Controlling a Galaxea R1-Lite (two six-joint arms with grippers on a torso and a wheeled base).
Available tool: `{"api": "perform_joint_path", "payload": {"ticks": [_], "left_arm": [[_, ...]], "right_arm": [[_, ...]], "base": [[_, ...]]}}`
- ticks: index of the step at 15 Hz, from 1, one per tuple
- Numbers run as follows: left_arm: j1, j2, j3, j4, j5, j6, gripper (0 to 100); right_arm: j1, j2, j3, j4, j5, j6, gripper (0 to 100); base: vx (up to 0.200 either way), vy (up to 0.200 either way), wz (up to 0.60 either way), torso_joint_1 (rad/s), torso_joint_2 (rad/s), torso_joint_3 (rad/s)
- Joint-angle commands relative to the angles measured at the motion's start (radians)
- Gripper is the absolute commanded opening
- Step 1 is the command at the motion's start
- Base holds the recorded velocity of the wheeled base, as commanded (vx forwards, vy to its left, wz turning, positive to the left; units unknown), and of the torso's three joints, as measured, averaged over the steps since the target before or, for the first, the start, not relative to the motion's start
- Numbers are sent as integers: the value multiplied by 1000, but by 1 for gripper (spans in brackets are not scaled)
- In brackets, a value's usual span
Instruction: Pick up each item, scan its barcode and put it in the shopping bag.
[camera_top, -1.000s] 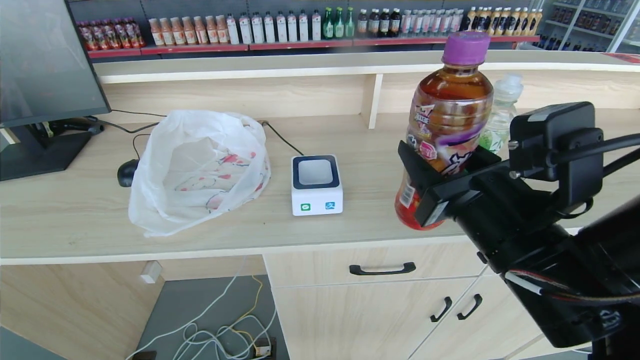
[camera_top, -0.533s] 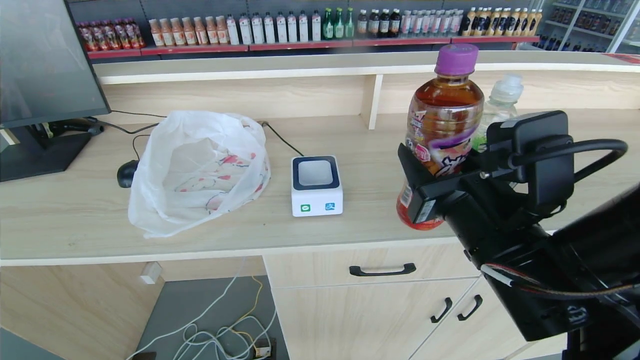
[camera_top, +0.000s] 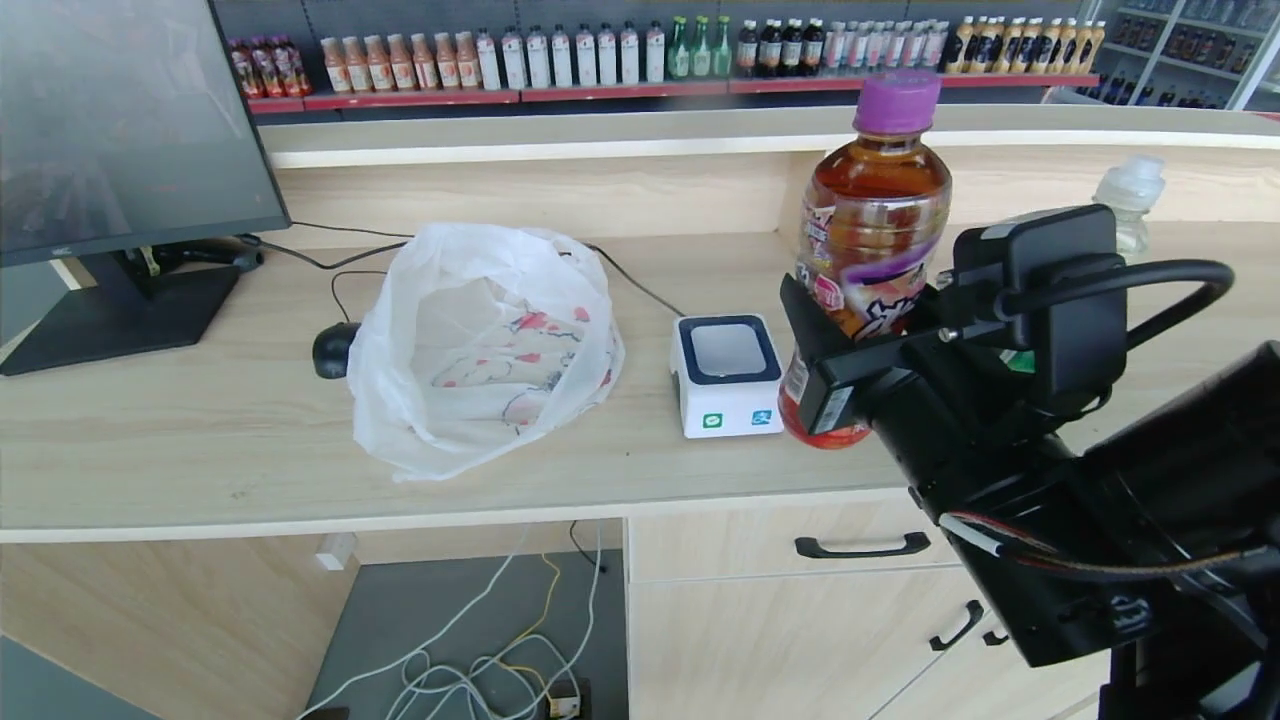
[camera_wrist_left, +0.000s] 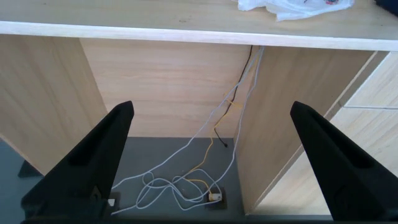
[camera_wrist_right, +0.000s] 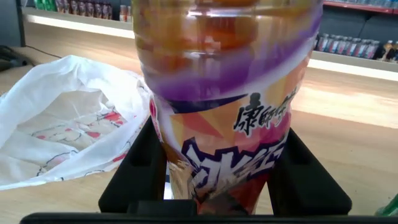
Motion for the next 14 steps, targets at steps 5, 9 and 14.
{"api": "perform_joint_path", "payload": {"ticks": [5, 9, 14], "left_arm": [[0, 0, 0, 0, 0, 1, 100], [0, 0, 0, 0, 0, 0, 100], [0, 0, 0, 0, 0, 1, 100]], "right_arm": [[-16, 47, -79, -1, -10, -203, 0], [-45, 63, -126, 35, -1, -300, 0], [-59, 57, -205, 155, 44, -363, 0]], "base": [[0, 0, 0, 0, 0, 0], [0, 0, 0, 0, 0, 0], [0, 0, 0, 0, 0, 0]]}}
